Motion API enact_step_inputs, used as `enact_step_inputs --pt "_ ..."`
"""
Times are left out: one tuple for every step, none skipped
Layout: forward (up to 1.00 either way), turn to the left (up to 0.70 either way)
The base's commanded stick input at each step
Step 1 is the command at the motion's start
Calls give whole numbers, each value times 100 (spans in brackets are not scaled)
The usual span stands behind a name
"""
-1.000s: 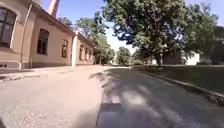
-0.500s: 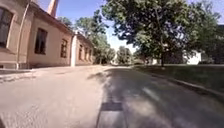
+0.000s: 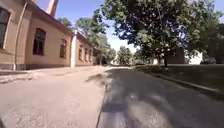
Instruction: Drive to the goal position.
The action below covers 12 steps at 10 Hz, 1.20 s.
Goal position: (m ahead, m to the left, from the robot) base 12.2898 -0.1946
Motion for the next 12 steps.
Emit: enact_step_inputs --pt "70 0" --pt "70 0" --pt "70 0" --pt "70 0" --pt "70 -5" --pt "70 -12" --pt "70 -35" --pt "70 -35" --pt "70 -20" --pt "70 -4" --pt "70 0" --pt "70 0"
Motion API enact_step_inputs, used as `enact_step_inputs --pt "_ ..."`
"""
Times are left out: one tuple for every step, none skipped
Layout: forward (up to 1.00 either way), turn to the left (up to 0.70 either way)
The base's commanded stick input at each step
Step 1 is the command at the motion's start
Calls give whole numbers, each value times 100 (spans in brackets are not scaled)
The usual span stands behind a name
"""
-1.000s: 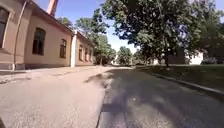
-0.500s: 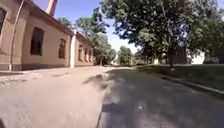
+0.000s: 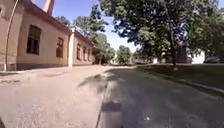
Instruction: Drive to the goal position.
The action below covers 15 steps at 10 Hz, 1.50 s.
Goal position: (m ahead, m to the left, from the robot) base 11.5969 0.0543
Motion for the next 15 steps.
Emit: enact_step_inputs --pt "70 0" --pt "70 0" --pt "70 0" --pt "70 0" --pt "70 0" --pt "70 0" --pt "70 0" --pt "70 0" --pt "70 0" --pt "70 0" --pt "70 0" --pt "70 0" --pt "70 0" --pt "70 0" --pt "70 0"
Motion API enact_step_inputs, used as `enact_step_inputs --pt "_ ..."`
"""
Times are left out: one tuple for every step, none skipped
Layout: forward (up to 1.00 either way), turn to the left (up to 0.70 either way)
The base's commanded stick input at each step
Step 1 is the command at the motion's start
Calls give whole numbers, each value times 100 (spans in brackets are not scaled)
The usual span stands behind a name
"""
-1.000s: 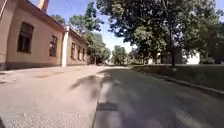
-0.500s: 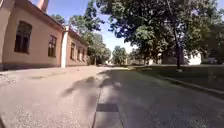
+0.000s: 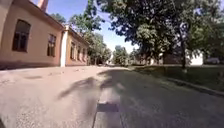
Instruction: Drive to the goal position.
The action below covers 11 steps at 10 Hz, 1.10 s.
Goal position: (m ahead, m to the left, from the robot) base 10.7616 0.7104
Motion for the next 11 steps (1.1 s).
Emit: enact_step_inputs --pt "70 0" --pt "70 0" --pt "70 0" --pt "70 0" --pt "70 0" --pt "70 0" --pt "70 -4" --pt "70 -18" --pt "70 -32" --pt "70 -20" --pt "70 0"
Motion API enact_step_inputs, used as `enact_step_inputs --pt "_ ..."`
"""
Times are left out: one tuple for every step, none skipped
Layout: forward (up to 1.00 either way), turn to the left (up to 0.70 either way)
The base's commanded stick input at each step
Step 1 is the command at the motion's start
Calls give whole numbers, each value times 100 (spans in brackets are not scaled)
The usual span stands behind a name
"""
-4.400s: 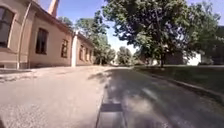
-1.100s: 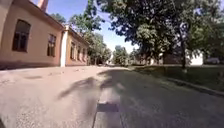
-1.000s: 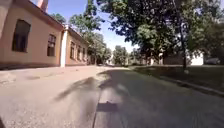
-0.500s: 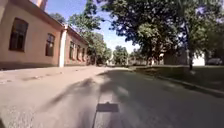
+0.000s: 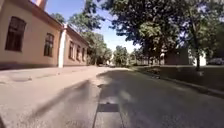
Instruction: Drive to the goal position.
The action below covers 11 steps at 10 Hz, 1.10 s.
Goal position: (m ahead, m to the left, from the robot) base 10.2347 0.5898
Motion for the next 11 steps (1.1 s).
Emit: enact_step_inputs --pt "70 0" --pt "70 0" --pt "70 0" --pt "70 0" --pt "70 0" --pt "70 0" --pt "70 0" --pt "70 -18" --pt "70 -34" --pt "70 0" --pt "70 0"
